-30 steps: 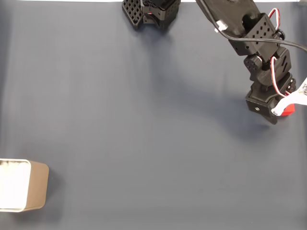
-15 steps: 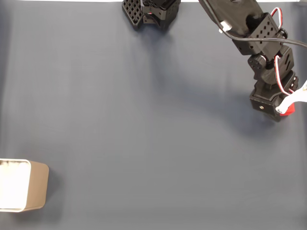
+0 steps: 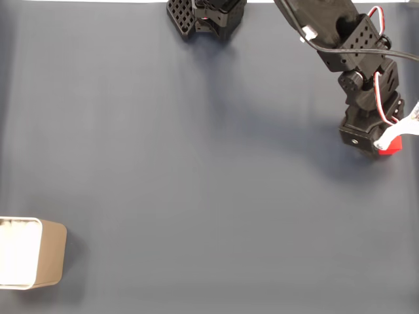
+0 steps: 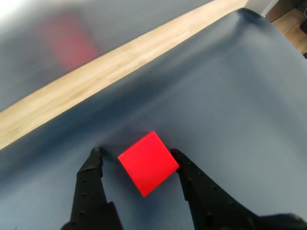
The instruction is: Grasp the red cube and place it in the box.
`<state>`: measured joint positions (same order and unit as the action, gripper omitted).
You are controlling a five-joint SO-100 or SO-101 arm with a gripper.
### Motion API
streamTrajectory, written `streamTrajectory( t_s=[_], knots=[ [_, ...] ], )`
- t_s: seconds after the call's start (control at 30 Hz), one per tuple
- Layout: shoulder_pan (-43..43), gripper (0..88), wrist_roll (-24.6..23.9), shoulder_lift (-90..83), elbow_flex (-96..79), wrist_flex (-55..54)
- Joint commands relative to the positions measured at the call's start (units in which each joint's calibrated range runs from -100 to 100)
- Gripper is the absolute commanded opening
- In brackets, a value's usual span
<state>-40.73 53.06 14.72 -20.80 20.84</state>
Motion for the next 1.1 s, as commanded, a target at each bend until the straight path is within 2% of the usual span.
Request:
streamTrajectory(
  t_s=[0.0,0.57,1.07],
  knots=[
    [-0.1,33.1,0.4,-5.0,-0.9,0.7],
    [0.0,32.4,0.1,-11.2,-5.4,0.6],
    [-1.7,32.5,0.0,-9.1,-2.8,-0.7]
  ],
)
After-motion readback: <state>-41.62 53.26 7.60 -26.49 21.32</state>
